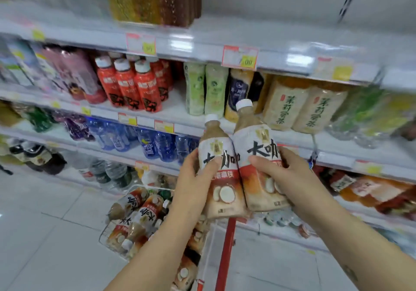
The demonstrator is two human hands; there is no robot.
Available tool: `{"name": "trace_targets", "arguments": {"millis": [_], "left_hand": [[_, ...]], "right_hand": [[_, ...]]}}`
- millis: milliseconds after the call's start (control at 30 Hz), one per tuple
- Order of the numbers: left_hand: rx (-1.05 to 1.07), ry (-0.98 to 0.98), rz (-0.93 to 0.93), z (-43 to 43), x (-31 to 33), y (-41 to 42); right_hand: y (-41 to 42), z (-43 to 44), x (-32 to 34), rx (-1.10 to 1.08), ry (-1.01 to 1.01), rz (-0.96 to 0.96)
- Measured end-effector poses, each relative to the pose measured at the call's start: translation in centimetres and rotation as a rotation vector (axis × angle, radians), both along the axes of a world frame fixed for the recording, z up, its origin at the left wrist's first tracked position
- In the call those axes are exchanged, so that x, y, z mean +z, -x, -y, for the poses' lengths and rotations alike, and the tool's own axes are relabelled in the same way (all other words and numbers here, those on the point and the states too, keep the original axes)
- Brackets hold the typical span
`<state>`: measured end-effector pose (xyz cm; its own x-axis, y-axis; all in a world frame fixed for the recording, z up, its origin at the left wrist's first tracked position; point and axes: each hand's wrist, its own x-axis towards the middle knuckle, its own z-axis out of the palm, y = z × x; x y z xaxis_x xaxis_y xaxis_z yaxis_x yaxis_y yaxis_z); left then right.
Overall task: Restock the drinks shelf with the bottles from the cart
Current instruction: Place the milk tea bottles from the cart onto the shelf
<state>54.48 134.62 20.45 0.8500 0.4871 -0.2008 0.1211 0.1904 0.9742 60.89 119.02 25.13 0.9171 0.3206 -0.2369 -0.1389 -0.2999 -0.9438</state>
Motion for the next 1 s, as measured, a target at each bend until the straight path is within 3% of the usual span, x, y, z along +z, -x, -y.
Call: {"name": "trace_targets", "arguments": {"millis": [200,367,700,767,900,1000], "left_hand": [[-0.234,0.172,0.105,2.7,7.8,-1.0],[-0.463,0.075,0.207,2.3,13.8,-3.0],[-0.332,0.163,0.079,-4.5,19.9,-13.6],[-0.28,0.117,0.126,-5.8,20.6,-15.8],[-0.18,-0.256,0.267,-7.3,21.3,-20.2],[-0.119,-0.381,0.34,-8.1,21.4,-23.3]], "right_hand": [[0.7,3.7,7.4,-0.058,-0.189,0.046],[-0.4,3.9,12.3,-0.098,-0.322,0.101],[-9.7,-3.7,17.1,-0.173,-0.381,-0.018],[-11.9,-5.3,17.4,-0.225,-0.385,0.014],[-15.8,-8.3,17.5,-0.359,-0.42,0.149],[-18.3,-10.0,17.1,-0.444,-0.432,0.27]]}}
